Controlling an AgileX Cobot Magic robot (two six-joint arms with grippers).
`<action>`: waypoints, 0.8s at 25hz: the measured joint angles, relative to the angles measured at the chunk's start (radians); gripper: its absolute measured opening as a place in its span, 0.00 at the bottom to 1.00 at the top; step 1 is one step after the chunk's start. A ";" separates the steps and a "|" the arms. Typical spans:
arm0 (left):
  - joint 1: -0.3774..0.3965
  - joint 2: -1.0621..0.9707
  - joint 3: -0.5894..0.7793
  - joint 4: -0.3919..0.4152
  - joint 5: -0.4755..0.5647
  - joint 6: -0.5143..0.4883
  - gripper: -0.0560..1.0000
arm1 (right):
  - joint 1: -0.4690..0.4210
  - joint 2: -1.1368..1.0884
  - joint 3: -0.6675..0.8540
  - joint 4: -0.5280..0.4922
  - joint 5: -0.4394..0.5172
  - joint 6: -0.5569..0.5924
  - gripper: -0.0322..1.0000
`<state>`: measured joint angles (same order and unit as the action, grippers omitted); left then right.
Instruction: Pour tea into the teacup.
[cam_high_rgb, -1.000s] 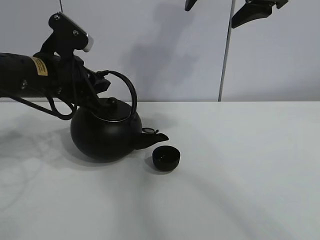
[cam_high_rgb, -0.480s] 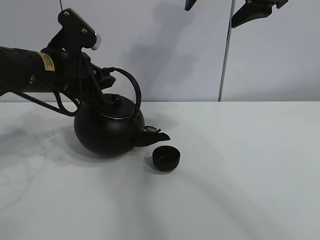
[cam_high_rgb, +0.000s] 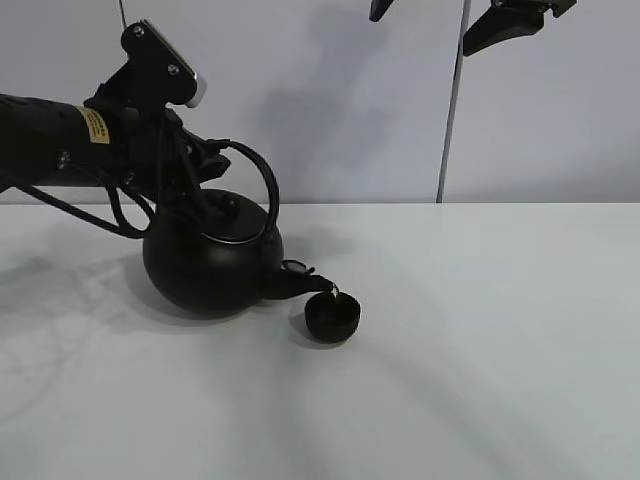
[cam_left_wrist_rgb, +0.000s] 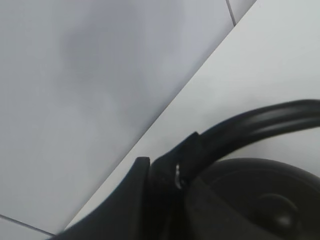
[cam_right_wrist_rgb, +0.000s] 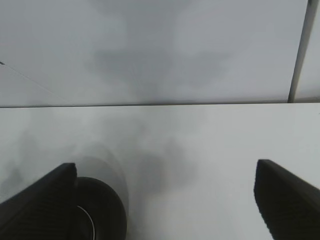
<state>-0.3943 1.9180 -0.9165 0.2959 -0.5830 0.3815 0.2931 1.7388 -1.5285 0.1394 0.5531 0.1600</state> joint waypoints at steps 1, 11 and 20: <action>0.000 0.000 0.000 0.000 0.000 0.001 0.15 | 0.000 0.000 0.000 0.000 0.000 0.000 0.67; 0.000 0.000 0.000 0.000 0.000 0.019 0.15 | 0.000 0.000 0.000 0.000 0.000 0.000 0.67; 0.000 0.000 0.000 -0.037 0.001 -0.108 0.15 | 0.000 0.000 0.000 0.000 0.000 0.000 0.67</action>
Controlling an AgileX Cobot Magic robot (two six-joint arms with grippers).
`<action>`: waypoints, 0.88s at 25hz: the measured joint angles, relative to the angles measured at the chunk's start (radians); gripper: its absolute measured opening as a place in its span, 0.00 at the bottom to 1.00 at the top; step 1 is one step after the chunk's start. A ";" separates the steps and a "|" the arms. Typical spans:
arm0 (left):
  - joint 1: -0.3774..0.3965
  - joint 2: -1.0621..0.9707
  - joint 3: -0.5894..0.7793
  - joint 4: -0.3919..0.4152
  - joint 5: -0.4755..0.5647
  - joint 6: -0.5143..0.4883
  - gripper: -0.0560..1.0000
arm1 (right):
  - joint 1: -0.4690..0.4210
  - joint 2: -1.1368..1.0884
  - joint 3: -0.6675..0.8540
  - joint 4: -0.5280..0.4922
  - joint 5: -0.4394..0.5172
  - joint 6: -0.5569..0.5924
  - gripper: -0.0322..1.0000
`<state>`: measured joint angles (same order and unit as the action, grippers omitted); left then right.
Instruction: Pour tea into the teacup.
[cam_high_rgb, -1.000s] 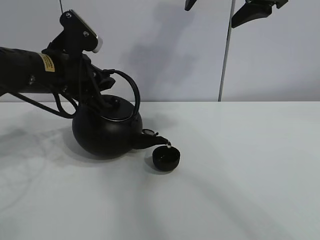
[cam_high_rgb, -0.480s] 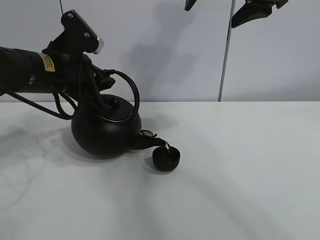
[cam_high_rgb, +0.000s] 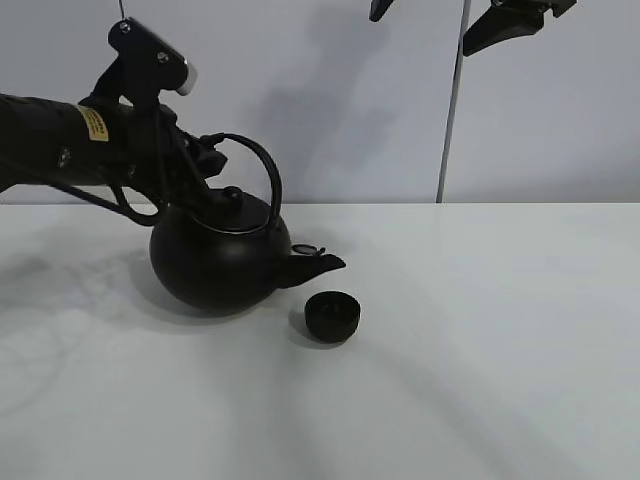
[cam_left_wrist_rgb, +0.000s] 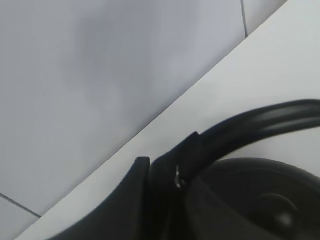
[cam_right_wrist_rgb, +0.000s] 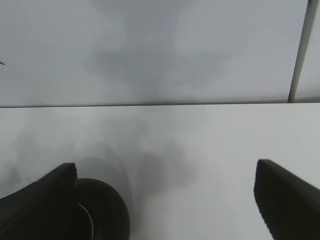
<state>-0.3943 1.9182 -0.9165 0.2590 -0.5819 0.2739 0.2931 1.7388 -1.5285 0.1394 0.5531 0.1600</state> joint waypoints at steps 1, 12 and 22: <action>0.000 0.000 0.000 -0.017 0.000 -0.014 0.15 | 0.000 0.000 0.000 0.000 0.000 0.000 0.67; 0.000 -0.093 0.157 -0.271 -0.122 -0.009 0.15 | 0.000 0.000 0.000 0.000 -0.001 0.000 0.67; 0.000 -0.099 0.370 -0.341 -0.338 -0.006 0.15 | 0.000 0.000 0.000 0.000 -0.001 0.000 0.67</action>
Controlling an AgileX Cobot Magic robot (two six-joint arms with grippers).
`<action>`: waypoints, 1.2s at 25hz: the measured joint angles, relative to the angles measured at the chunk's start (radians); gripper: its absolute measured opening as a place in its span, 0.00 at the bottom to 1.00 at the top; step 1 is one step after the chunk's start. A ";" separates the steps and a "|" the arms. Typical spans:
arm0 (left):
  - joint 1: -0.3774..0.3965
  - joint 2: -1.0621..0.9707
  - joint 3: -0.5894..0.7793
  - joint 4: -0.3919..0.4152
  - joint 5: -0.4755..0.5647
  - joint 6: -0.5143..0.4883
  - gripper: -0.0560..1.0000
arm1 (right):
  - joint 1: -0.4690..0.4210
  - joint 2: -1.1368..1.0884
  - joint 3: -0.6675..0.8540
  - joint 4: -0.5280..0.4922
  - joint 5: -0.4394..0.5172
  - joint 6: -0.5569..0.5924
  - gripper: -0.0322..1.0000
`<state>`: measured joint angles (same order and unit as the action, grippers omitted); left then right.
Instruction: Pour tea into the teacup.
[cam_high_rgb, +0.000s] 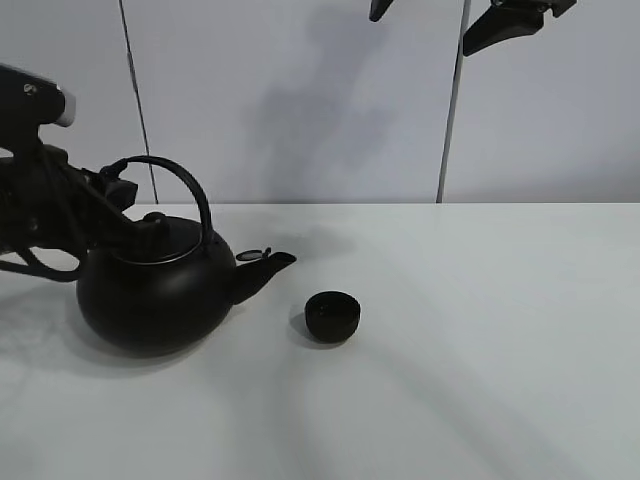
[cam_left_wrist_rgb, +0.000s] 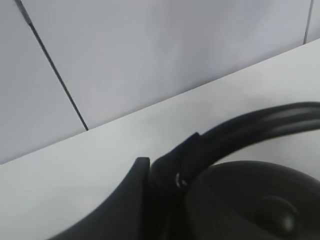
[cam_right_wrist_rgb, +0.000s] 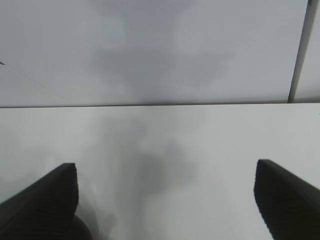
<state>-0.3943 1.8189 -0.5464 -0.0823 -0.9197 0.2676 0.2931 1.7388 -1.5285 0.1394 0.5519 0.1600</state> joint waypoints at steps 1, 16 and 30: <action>0.000 0.000 0.014 -0.002 -0.016 0.000 0.15 | 0.000 0.000 0.000 0.000 0.000 0.000 0.67; 0.000 0.000 0.071 -0.009 -0.076 -0.037 0.15 | 0.000 0.000 0.000 0.000 0.000 0.000 0.67; 0.000 0.000 0.071 -0.009 -0.053 -0.045 0.15 | 0.000 0.000 0.000 0.000 0.000 0.000 0.67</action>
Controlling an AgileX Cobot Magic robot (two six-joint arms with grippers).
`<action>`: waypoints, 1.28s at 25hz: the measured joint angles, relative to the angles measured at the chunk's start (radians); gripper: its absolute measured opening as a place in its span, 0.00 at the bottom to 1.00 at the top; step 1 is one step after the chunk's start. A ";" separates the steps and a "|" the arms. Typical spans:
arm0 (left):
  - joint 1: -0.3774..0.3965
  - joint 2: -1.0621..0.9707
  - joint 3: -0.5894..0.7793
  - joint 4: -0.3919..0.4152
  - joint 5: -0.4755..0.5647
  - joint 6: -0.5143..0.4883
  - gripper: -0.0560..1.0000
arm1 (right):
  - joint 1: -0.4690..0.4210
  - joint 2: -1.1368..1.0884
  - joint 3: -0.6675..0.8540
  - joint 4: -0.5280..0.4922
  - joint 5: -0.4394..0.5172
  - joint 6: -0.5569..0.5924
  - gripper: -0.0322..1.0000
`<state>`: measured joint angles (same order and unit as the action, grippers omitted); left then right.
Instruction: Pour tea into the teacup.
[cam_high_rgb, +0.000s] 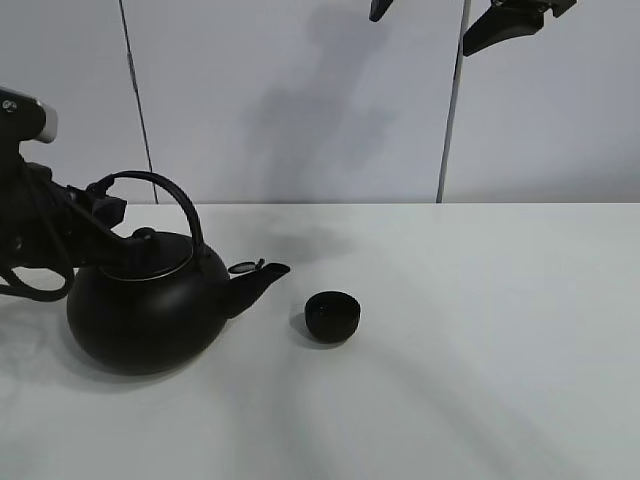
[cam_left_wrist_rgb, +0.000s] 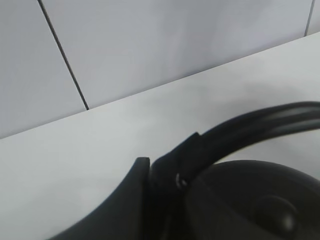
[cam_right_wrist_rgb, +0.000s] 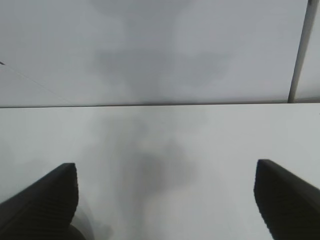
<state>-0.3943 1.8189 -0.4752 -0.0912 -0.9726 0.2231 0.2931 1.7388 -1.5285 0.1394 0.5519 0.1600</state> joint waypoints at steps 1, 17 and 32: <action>0.000 0.000 0.000 0.000 0.001 0.000 0.15 | 0.000 0.000 0.000 0.000 0.000 0.000 0.67; 0.000 -0.001 0.002 0.003 -0.002 0.000 0.15 | 0.000 0.000 0.000 0.000 0.000 0.000 0.67; 0.000 0.062 0.025 0.018 -0.117 -0.002 0.15 | 0.000 0.000 0.000 0.000 0.000 0.000 0.67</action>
<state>-0.3943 1.8809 -0.4504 -0.0733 -1.0896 0.2216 0.2931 1.7388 -1.5285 0.1394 0.5519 0.1600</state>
